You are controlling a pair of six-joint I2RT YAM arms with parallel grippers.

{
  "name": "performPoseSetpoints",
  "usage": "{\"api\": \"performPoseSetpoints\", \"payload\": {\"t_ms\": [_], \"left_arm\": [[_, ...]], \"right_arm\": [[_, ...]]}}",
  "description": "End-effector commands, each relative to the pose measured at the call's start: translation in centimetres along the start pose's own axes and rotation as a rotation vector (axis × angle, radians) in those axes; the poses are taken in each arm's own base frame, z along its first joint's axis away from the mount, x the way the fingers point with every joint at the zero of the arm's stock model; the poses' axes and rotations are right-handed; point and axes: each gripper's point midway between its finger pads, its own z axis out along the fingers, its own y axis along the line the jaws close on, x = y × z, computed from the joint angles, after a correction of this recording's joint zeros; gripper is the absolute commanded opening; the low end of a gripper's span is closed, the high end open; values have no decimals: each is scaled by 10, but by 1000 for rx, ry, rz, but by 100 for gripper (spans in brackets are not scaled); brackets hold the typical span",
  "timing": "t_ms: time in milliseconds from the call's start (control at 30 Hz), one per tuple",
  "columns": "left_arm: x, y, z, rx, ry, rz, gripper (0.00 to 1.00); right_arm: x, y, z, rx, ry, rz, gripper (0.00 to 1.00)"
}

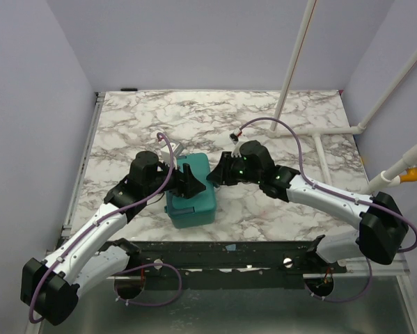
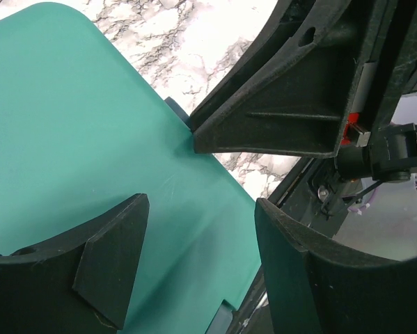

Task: Organize the medicine kit

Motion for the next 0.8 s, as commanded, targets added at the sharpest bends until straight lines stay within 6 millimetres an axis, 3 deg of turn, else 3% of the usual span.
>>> {"api": "performPoseSetpoints", "payload": {"t_ms": [0,200,367,767], "left_arm": [[41,20,-2,-85,145,-66,65],[42,20,-3,-86,145,-64,65],[41,19,-3,-86,144,-62,65],[42,19,-4,-89,147,-58,65]], "right_arm": [[-1,25,2,-96,6,4,29],[-14,23,-8,-65,-54,-13,29],[-19,10,-20,13,-92,-23,29],[-7,-29,-20,161,-118,30,30]]}}
